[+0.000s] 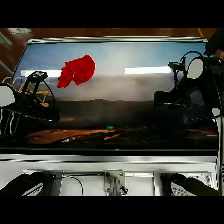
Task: Fold the shirts.
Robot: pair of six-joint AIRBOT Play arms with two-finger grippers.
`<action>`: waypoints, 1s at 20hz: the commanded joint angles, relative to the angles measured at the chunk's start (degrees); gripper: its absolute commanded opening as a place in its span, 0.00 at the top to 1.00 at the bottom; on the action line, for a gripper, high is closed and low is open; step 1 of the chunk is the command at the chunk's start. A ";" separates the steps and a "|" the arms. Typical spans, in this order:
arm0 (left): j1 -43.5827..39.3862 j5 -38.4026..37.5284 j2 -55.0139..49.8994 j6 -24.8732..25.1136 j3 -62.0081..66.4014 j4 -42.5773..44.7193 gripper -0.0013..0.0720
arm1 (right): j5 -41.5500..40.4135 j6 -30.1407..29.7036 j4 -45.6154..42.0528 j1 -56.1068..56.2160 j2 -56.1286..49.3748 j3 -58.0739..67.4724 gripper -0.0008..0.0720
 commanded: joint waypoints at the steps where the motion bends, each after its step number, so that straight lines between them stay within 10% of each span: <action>1: 0.00 0.00 0.02 0.02 -0.02 0.02 0.08 | 0.02 0.02 0.00 0.00 -0.04 0.07 0.04; 13: 0.02 0.00 0.02 0.79 -0.02 0.04 0.08 | -0.39 -0.39 0.00 0.00 -0.04 0.09 0.04; 17: 0.00 3.26 -0.24 22.95 -0.02 2.12 0.08 | -2.84 -0.39 0.07 0.00 -0.04 0.09 0.04; 20: 0.00 6.03 -0.50 23.56 -0.11 1.95 0.08 | -5.81 -0.44 0.04 0.00 -0.04 0.09 0.04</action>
